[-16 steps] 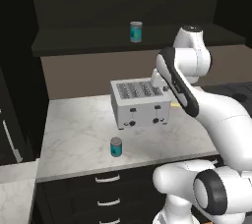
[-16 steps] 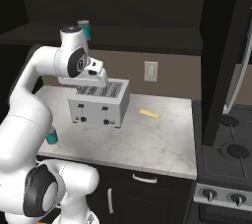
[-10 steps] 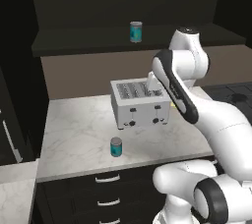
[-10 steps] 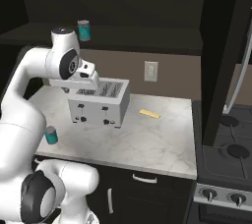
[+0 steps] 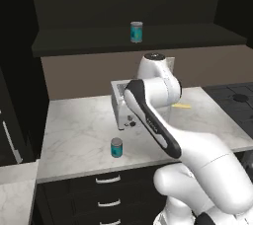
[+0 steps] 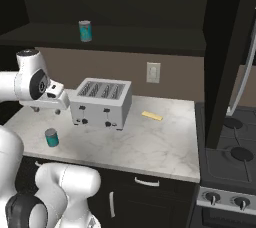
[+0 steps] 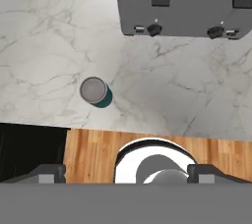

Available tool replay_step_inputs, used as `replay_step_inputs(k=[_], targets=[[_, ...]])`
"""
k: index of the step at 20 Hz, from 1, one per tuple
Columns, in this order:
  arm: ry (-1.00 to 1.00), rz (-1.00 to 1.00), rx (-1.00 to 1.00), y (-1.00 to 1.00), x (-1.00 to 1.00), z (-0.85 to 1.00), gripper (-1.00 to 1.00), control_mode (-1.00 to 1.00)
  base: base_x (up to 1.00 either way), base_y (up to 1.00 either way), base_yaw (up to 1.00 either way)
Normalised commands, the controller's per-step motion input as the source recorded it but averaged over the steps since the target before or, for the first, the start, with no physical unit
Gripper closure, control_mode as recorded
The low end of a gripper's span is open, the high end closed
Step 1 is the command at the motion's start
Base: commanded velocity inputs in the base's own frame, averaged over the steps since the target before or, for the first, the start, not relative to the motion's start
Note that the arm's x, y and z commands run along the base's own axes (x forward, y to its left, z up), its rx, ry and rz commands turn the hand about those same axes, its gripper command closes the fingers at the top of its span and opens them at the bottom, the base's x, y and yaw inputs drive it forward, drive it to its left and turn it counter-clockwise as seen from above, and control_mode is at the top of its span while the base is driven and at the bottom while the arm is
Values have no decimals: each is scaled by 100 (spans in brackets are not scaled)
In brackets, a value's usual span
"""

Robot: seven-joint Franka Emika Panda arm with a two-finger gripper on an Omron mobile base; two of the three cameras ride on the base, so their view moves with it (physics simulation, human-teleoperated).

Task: Restock the canned food cabinet by taking the new fresh canned food from the counter and placing it in the cabinet. Then, take the old canned food from the cabinet and place it on the counter.

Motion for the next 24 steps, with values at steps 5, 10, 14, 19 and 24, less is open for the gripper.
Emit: replay_step_inputs(k=[5,10,14,19,24], targets=[[12,0,0,73,-7,-52,-100,-100,0,0,0],[15,0,-2,55,2,-36,-100,-100,0,0,0],[13,0,-12,30,14,-21,-100,-100,0,0,0],[11,0,-8,2,16,-38,-100,-100,0,0,0],[1,0,-8,-32,8,-71,-100,-100,0,0,0]])
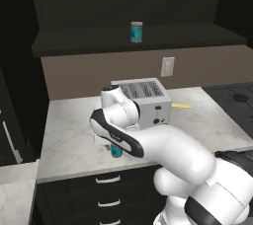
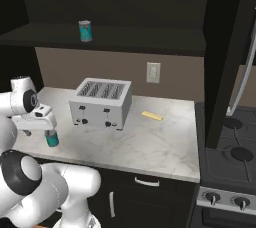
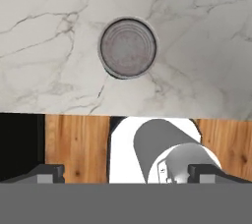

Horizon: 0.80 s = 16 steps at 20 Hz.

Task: Restock the canned food cabinet by taking the new fresh canned food from the counter and placing it in the cabinet. Then, take the old canned food from the cabinet and place it on the counter.

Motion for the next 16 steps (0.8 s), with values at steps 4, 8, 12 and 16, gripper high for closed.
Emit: replay_step_inputs(k=[4,8,12,16], targets=[[0,0,0,-19,8,-49,-100,-100,0,0,0],[0,0,1,0,18,-24,-100,-100,0,0,0],[-1,0,0,0,14,-12,-100,-100,0,0,0],[-6,0,0,0,18,-10,-100,-100,0,0,0]])
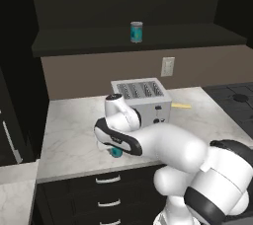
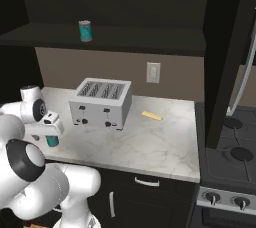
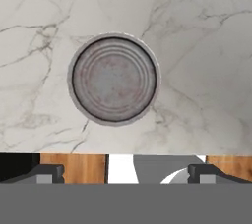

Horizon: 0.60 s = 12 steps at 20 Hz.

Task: Restock the canned food cabinet by taking the new fresh canned food from the counter and placing it in the cabinet. Then, take the old canned food from the cabinet and place it on the counter.

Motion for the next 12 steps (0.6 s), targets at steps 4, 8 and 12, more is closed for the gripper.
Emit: replay_step_inputs(k=[4,8,12], targets=[[-8,0,0,0,20,-8,-100,-100,0,0,0],[-9,0,0,0,19,-8,-100,-100,0,0,0],[-6,0,0,2,18,-15,-100,-100,0,0,0]])
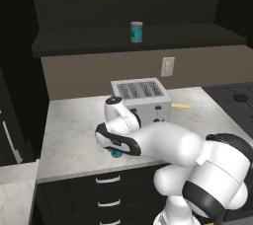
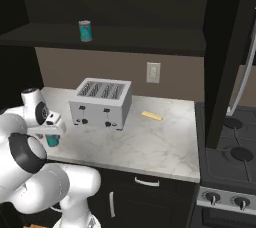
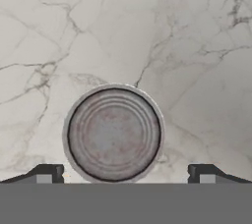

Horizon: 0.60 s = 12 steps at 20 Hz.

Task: Restock the canned food cabinet by taking the new fresh canned food from the counter and placing it in the cabinet. Then, take the old canned food from the cabinet and place it on the counter.

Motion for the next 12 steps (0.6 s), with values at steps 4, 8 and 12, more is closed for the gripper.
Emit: replay_step_inputs(k=[4,8,12], targets=[[-3,0,0,6,17,-17,-100,-100,0,0,0],[-1,0,0,13,13,-19,-100,-100,0,0,0],[0,0,0,16,19,-17,-100,-100,0,0,0]])
